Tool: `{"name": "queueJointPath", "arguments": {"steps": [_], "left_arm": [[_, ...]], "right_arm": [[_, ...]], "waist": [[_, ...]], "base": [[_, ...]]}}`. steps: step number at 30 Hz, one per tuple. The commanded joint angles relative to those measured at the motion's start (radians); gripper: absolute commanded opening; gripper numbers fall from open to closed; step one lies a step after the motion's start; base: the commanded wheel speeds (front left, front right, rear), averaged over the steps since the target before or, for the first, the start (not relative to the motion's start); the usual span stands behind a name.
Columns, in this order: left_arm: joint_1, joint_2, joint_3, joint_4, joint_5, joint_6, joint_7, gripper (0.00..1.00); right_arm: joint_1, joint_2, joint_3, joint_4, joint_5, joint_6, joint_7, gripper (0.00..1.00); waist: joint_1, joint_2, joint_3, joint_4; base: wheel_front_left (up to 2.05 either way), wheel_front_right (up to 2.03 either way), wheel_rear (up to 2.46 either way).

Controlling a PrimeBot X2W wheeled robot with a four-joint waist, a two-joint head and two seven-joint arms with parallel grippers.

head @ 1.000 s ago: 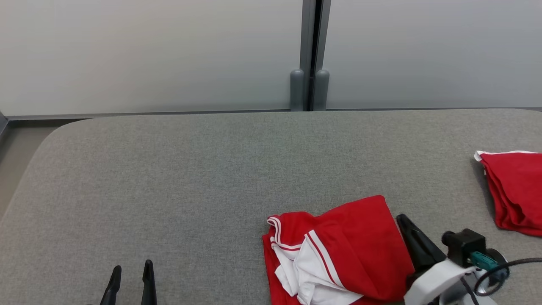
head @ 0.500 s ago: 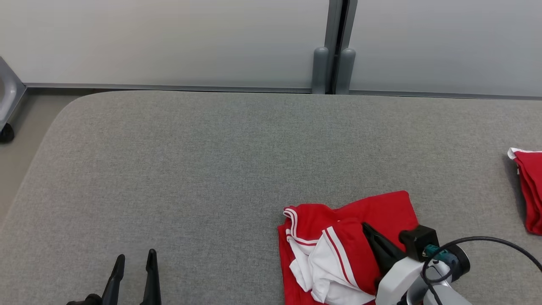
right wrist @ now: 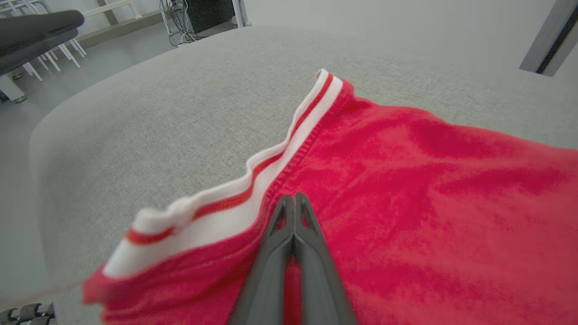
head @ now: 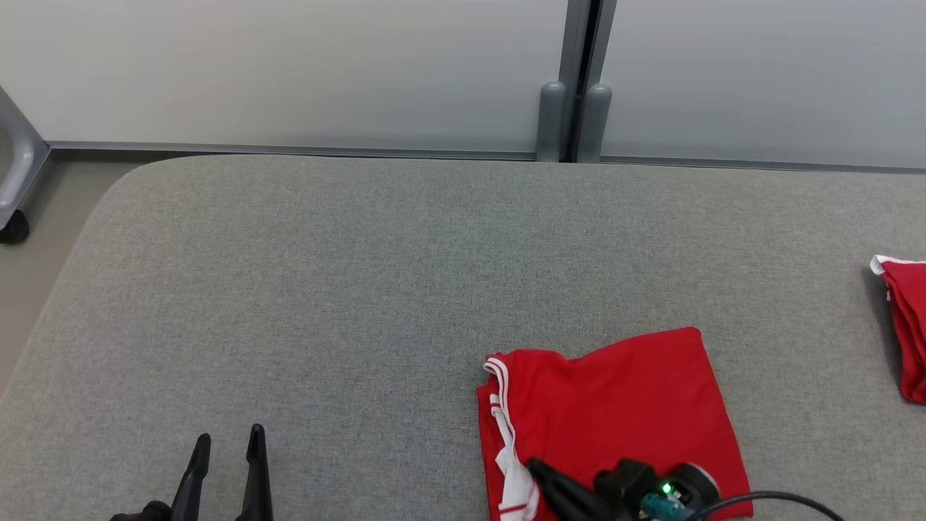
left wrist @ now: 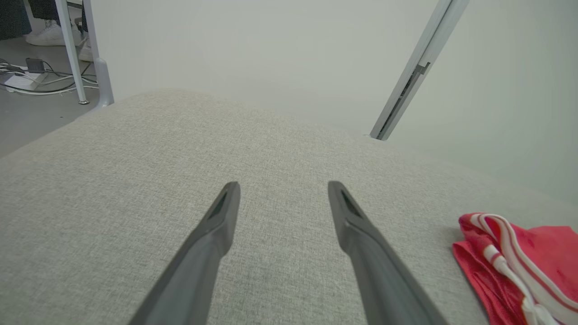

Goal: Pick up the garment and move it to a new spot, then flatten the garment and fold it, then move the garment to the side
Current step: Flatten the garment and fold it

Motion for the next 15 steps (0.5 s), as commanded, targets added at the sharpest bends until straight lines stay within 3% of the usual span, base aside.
{"name": "queueJointPath", "arguments": {"steps": [1,5,10,12,13,14,15], "left_arm": [[-0.009,0.004,0.003,0.001,0.001,-0.003,-0.001,1.00],[0.008,0.004,0.014,-0.009,0.000,0.005,-0.001,1.00],[0.034,0.004,0.036,-0.030,0.013,0.010,-0.001,1.00],[0.040,0.004,0.042,-0.036,0.014,0.009,-0.001,1.00],[0.043,0.004,0.045,-0.040,0.016,0.009,-0.001,1.00],[0.044,0.004,0.048,-0.045,0.018,0.009,-0.001,1.00],[0.044,0.004,0.051,-0.052,0.021,0.008,-0.001,1.00]], "right_arm": [[0.013,-0.003,0.035,-0.004,0.015,0.000,-0.005,0.00],[0.023,-0.017,0.042,-0.034,0.052,0.000,-0.005,0.00],[0.074,-0.054,-0.132,-0.118,0.028,0.000,-0.005,0.00],[0.107,-0.066,-0.239,-0.157,0.001,0.000,-0.005,0.23],[0.124,-0.072,-0.293,-0.175,-0.016,0.000,-0.005,0.45],[0.142,-0.079,-0.344,-0.190,-0.038,0.000,-0.005,0.79],[0.158,-0.088,-0.397,-0.208,-0.062,0.000,-0.005,1.00]], "waist": [[0.0000,0.0000,-0.006,-0.001],[0.0000,0.0000,-0.028,-0.013],[0.0000,0.0000,-0.053,-0.049],[0.0000,0.0000,-0.060,-0.065],[0.0000,0.0000,-0.063,-0.072],[0.0000,0.0000,-0.066,-0.078],[0.0000,0.0000,-0.069,-0.082]], "base": [[0.00,0.00,0.00],[0.00,0.00,0.00],[0.00,0.00,0.00],[0.00,0.00,0.00],[0.00,0.00,0.00],[0.00,0.00,0.00],[0.00,0.00,0.00]]}}
